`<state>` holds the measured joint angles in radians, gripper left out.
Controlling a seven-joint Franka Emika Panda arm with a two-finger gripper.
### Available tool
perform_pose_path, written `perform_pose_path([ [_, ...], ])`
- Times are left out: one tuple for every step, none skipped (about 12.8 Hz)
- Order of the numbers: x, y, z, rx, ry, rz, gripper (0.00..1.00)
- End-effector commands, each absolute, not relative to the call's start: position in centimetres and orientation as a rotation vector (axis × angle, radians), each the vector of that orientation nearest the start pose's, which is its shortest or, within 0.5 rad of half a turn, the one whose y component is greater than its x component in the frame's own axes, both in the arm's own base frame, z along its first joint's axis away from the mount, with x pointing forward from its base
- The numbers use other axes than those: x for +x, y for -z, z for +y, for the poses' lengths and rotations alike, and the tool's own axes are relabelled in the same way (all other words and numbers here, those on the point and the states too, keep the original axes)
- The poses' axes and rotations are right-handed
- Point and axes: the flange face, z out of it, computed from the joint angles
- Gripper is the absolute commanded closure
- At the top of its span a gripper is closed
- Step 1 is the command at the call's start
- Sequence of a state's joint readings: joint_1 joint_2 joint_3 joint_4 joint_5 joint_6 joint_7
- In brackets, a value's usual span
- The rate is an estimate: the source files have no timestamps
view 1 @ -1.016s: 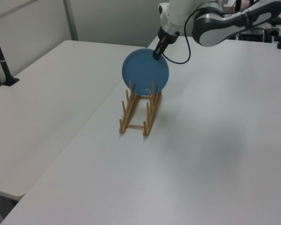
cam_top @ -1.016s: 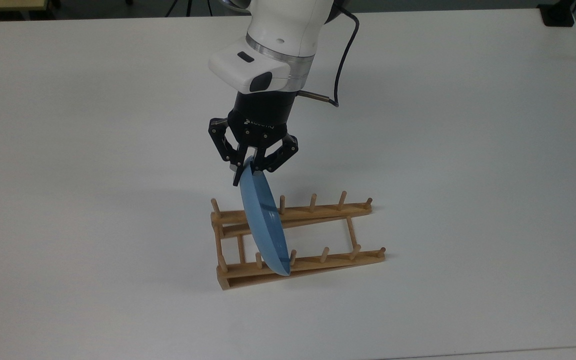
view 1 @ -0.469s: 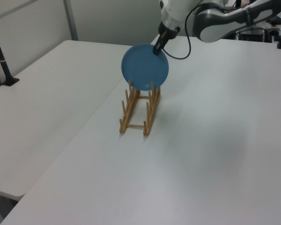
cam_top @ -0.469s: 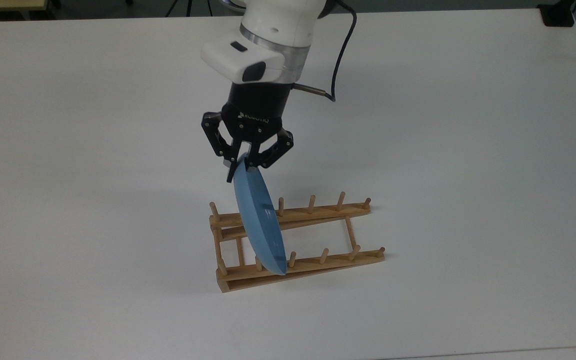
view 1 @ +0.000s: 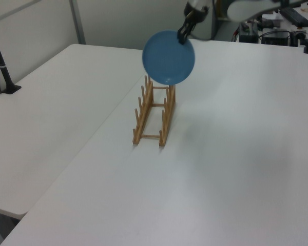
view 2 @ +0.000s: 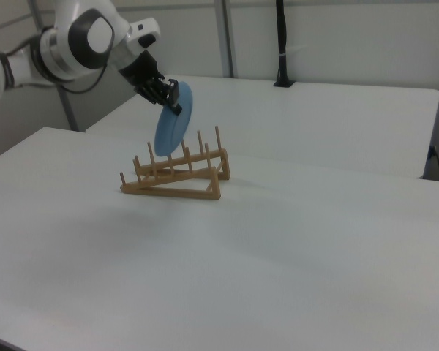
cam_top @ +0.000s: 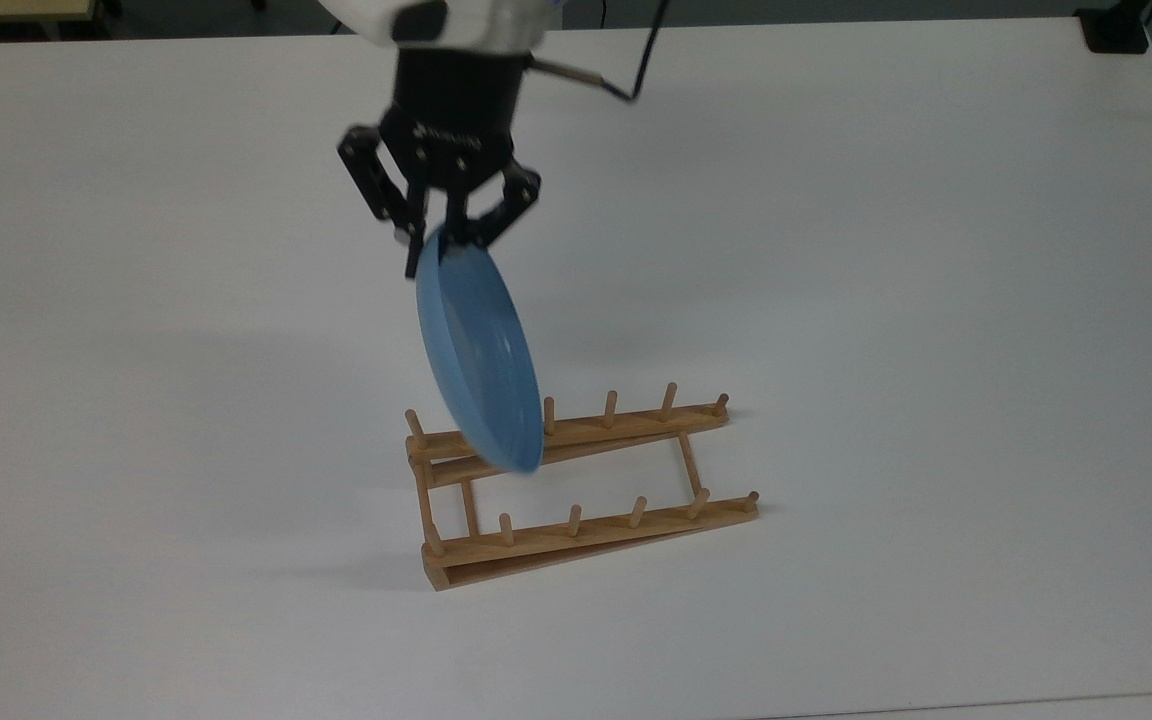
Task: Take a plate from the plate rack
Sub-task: 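Lift the blue plate up out of the rack slots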
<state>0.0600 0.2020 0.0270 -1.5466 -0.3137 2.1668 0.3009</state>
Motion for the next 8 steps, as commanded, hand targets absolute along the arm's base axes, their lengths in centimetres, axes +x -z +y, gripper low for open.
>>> perform_pose_path([
  [61.8,-61.5,0.2,-3.212,0.531,-0.042,1.00],
  [60.7,-61.8,-1.6,-3.205,0.432,-0.145,1.00],
  [59.8,-61.4,-3.7,-3.178,0.324,-0.263,1.00],
  [59.1,-61.4,-5.3,-3.149,0.263,-0.330,1.00],
  [58.5,-61.0,-7.3,-3.114,0.209,-0.380,1.00],
  [58.0,-60.5,-9.1,-3.071,0.175,-0.441,1.00],
  [57.7,-60.0,-10.8,-3.023,0.163,-0.502,1.00],
  [57.4,-59.3,-11.8,-2.989,0.142,-0.555,1.00],
])
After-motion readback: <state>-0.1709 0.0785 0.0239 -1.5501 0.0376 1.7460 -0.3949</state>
